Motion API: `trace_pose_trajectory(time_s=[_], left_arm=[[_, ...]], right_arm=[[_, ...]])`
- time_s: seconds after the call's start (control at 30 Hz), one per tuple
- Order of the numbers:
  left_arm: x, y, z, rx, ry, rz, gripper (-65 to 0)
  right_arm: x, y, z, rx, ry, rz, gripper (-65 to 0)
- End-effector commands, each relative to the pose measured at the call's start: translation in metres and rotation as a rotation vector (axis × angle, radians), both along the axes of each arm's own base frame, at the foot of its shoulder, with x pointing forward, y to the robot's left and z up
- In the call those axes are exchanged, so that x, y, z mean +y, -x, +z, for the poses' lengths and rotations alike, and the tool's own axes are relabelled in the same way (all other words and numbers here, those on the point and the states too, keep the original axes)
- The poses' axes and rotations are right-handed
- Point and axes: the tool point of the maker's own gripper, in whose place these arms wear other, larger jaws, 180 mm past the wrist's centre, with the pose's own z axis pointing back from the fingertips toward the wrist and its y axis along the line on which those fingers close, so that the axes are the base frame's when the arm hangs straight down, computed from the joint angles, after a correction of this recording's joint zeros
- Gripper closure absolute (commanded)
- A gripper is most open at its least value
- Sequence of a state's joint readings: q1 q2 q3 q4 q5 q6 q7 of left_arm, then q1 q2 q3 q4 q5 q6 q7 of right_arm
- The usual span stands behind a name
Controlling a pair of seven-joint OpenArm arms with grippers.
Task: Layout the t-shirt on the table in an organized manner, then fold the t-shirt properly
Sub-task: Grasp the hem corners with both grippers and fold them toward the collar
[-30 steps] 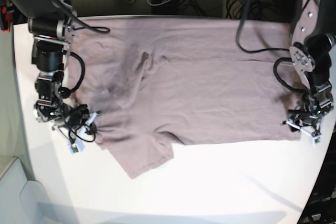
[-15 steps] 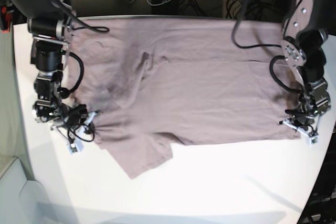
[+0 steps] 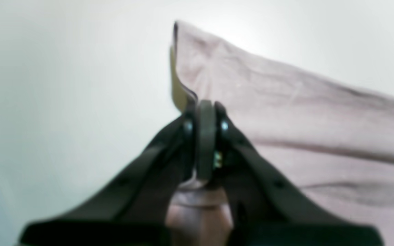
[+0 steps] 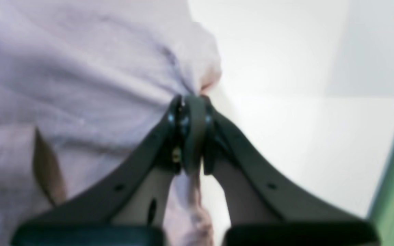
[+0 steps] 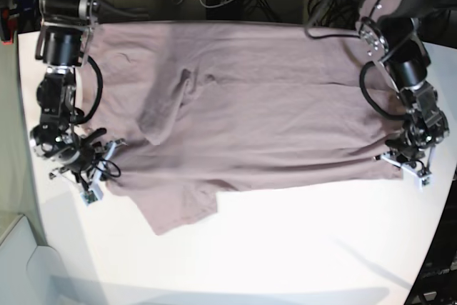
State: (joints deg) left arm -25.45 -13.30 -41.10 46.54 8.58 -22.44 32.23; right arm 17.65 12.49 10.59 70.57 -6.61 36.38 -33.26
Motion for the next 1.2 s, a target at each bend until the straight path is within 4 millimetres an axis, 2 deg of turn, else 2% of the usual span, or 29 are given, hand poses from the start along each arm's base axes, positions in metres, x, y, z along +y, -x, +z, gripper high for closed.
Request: trace_pose_trajectory(time_s=[0.0, 0.1, 0.17, 0.27, 0.37, 0.53, 0.6, 0.67, 0.93, 1.17], left_arm=[[0.011, -0.018, 0.030, -0.084, -0.036, -0.009, -0.2], [-0.004, -0.018, 0.033, -0.101, -0.037, -0.060, -0.2], [-0.002, -0.011, 0.035, -0.081, -0.053, -0.070, -0.2], [0.004, -0.007, 0.053, -0.068, -0.095, -0.067, -0.2], [0.000, -0.003, 0.065, -0.073, -0.120, -0.064, -0.2], [-0.004, 0.016, 0.078, -0.077, -0.182, -0.068, -0.2], [-0.006, 0.022, 0.085, -0.084, -0.202, -0.067, -0.2], [-0.004, 0.030, 0.090, -0.073, -0.227, -0.063, -0.2], [-0.004, 0.053, 0.098, -0.060, -0.282, -0.062, -0.2], [-0.005, 0.073, 0.087, -0.025, -0.300, -0.069, -0.2]], right_arm=[[-0.004, -0.010, 0.023, -0.068, 0.011, 0.003, 0.0], [-0.013, 0.001, 0.028, -0.078, 0.027, -0.023, 0.0], [-0.019, 0.007, 0.030, -0.079, 0.036, -0.041, 0.0], [-0.021, 0.019, 0.027, -0.055, 0.050, -0.018, 0.0], [-0.032, 0.025, 0.026, -0.044, 0.048, -0.046, 0.0], [-0.045, 0.037, 0.024, -0.034, 0.050, -0.096, 0.0], [-0.045, 0.039, 0.028, -0.043, 0.059, -0.092, 0.0], [-0.044, 0.050, 0.023, -0.030, 0.071, -0.087, 0.0], [-0.035, 0.075, 0.029, -0.050, 0.103, -0.068, 0.0], [-0.027, 0.100, 0.036, -0.064, 0.140, -0.042, 0.0]])
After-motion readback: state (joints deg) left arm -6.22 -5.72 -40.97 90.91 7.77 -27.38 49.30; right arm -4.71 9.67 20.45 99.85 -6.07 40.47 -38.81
